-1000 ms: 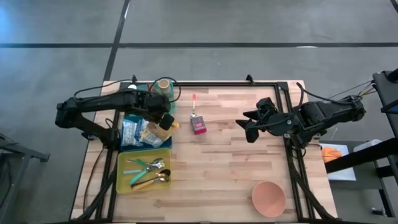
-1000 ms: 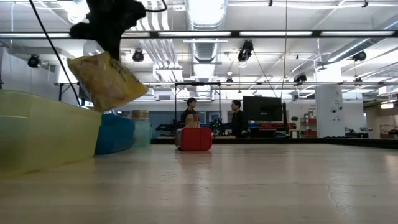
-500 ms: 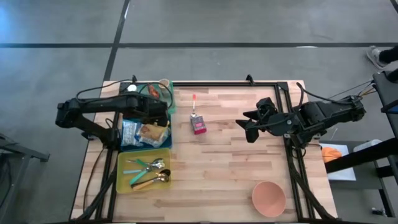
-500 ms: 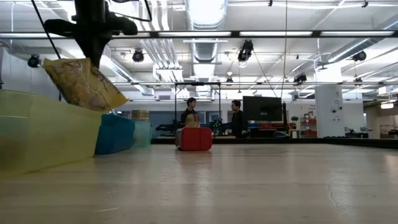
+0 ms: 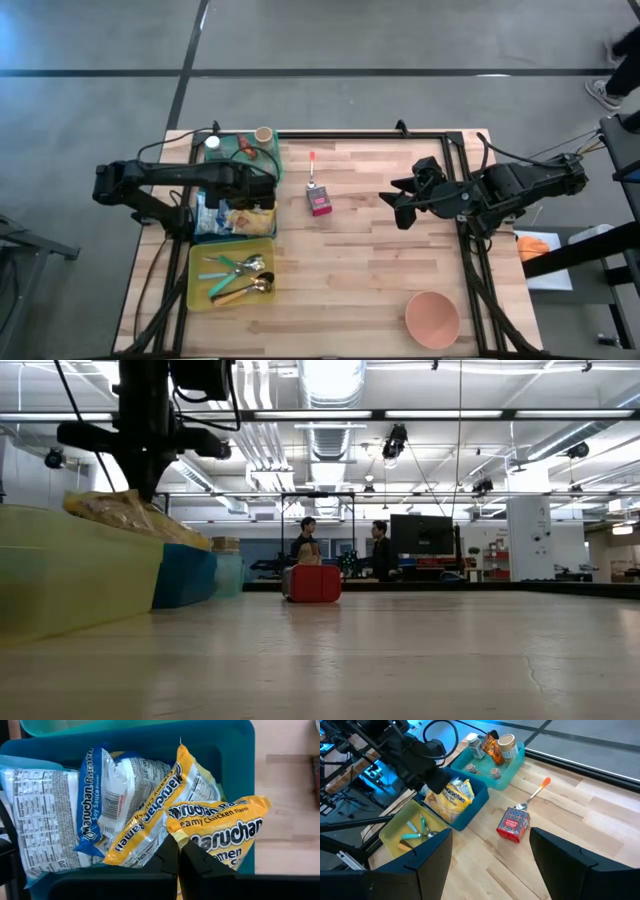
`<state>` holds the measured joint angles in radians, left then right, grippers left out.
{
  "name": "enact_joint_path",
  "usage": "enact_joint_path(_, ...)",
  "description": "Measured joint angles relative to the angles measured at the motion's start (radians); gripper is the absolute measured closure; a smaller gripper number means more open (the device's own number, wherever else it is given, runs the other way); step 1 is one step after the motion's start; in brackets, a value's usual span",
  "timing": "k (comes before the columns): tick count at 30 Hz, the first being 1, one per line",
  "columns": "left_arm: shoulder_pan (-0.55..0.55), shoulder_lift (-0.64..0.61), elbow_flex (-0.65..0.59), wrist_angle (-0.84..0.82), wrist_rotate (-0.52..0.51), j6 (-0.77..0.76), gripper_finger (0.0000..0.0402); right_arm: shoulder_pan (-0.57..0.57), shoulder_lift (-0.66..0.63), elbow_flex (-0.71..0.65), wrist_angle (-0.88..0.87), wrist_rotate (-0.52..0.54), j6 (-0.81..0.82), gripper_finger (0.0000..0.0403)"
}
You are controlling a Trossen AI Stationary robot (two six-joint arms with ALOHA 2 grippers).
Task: Pick & Place Food Item
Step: Put the yellow noodle pack into the dark blue bin
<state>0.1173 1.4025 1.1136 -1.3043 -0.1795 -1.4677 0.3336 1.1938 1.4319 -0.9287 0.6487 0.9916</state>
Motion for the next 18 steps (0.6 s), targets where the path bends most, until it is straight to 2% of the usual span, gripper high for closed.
enact_joint_path(18,-0.020,0.000,-0.124,0.104,-0.006,0.039,0.0399,0.000,0.000,0.000,0.000,0.000,0.000,0.0140)
